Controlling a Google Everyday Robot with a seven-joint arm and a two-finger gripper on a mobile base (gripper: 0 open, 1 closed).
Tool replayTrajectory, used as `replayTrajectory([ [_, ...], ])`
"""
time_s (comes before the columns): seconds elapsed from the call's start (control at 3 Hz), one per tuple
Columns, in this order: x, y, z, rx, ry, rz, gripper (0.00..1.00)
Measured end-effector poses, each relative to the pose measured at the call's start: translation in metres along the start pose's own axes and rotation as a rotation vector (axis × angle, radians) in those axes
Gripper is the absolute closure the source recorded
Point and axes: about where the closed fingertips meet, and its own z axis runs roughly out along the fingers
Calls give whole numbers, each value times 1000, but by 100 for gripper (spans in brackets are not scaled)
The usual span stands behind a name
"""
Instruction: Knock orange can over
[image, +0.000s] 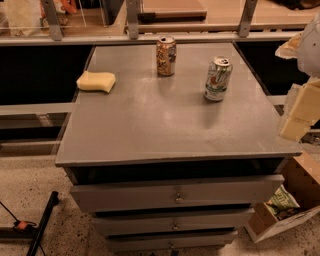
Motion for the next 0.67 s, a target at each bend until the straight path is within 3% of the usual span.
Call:
replayTrajectory([
  [0.33,-4,-10,0,13,-15,3,0],
  [0.67,-16,-35,1,27,-65,16,0],
])
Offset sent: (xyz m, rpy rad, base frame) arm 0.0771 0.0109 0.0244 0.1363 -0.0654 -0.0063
